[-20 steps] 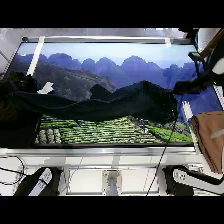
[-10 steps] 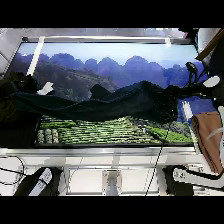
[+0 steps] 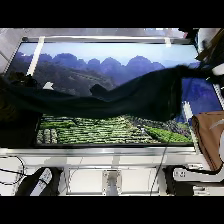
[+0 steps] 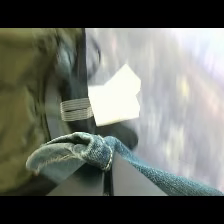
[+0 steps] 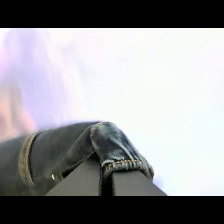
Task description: Fold the clothes and pants, and hang the long-sleeved shirts on hangers.
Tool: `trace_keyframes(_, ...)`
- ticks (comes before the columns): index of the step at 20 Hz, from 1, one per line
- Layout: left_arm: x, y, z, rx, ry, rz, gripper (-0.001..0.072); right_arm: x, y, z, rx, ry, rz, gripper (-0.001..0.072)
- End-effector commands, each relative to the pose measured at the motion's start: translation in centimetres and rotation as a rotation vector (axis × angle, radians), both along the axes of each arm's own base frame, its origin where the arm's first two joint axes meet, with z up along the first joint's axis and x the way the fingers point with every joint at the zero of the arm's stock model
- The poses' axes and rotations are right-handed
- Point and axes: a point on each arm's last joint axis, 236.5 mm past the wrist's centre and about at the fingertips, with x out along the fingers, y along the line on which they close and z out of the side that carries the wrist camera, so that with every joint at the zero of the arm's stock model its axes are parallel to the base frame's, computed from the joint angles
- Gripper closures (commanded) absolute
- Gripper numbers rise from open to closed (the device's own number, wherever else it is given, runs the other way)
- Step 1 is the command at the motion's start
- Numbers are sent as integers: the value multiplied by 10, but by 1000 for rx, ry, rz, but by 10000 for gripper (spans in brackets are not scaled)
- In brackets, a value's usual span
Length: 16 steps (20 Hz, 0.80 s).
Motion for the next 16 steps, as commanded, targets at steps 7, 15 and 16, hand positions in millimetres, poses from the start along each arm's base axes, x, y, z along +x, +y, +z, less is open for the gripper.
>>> trace_keyframes(7,-107,35,1,59,101,228,699,-117,-44,87,-140,85,101,664)
trace_keyframes(15,-193,-5,-201,-132,433,273,699,-315,-79,-166,-94,620,-171,663)
trace_keyframes(16,-193,-5,-208,-132,438,271,699,-327,-85,-174,-79,647,-209,663)
